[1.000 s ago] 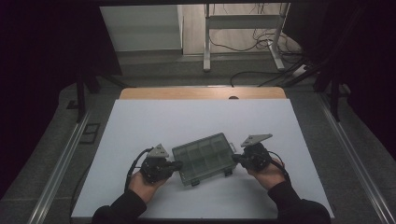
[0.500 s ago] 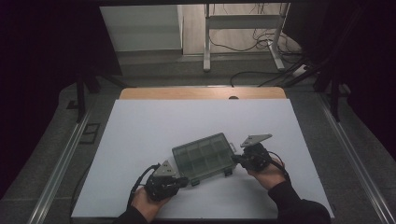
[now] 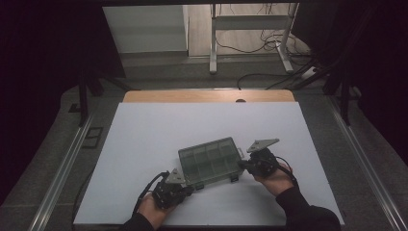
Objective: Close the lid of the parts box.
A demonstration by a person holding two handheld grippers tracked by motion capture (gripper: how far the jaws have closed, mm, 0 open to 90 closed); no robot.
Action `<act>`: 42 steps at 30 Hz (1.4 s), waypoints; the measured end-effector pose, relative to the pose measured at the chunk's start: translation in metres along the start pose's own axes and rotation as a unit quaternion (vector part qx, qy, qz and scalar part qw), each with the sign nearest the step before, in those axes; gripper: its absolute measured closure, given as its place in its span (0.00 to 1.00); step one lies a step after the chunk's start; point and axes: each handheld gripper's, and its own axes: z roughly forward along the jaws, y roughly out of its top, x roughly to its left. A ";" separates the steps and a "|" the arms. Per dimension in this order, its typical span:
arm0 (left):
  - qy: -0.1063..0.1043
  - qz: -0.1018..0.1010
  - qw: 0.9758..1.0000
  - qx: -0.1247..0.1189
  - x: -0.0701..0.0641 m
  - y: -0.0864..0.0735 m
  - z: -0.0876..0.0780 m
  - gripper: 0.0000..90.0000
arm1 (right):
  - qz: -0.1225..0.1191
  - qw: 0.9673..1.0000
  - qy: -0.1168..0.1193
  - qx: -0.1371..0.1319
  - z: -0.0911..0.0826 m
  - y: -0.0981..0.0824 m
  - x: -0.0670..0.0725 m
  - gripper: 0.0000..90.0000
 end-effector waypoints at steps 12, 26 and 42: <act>0.010 -0.018 1.000 -0.002 0.025 0.007 -0.002 0.97 | 0.005 1.000 0.003 -0.003 0.002 0.001 -0.002 0.99; 0.013 -0.019 1.000 -0.004 0.032 0.009 -0.001 0.95 | 0.010 1.000 0.003 -0.004 0.002 0.001 -0.003 0.99; 0.012 -0.012 1.000 -0.006 0.028 0.010 -0.005 0.93 | 0.007 1.000 -0.003 -0.001 -0.001 0.001 0.000 0.95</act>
